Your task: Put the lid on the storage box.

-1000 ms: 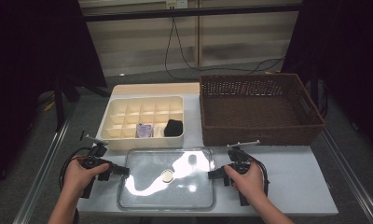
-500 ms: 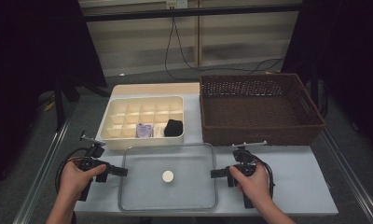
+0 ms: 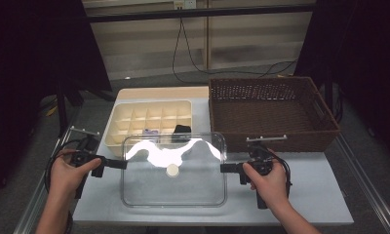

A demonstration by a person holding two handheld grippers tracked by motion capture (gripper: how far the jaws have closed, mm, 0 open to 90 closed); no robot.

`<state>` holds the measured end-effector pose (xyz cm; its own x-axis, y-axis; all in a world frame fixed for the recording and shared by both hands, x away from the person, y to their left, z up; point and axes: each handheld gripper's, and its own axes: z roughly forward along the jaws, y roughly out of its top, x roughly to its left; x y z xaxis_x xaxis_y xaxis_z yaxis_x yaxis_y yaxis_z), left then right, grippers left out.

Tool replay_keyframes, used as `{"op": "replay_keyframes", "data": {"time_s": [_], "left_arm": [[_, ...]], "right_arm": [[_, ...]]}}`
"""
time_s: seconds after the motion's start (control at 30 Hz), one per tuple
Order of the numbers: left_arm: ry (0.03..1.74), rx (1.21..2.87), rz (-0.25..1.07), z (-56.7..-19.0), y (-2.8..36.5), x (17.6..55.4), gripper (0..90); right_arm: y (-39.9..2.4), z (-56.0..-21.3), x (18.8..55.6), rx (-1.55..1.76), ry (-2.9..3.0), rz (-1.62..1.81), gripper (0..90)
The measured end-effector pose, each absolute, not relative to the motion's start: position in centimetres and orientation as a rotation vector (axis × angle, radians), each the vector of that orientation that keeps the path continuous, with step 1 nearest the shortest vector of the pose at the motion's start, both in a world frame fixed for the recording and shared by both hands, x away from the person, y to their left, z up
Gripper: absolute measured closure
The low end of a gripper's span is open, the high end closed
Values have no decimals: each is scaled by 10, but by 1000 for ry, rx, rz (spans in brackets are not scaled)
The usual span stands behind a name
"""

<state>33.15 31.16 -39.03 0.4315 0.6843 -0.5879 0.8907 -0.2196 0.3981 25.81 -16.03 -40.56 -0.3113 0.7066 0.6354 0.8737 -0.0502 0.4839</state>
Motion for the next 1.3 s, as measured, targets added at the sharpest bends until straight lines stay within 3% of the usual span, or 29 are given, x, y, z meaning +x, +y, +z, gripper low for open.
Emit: {"op": "replay_keyframes", "data": {"time_s": [0.23, 0.7, 1.3], "left_arm": [[1296, 1969, -276, -359, 316, 350, 769], [1300, 1914, -230, -335, 332, 392, 773], [1332, 1903, -199, -328, 342, 439, 781]], "right_arm": [[-155, -386, 278, -1701, -2076, -1335, 785], [-140, -358, 334, -1690, -2111, -1385, 780], [-123, -360, 388, -1730, -2119, -1356, 763]]}}
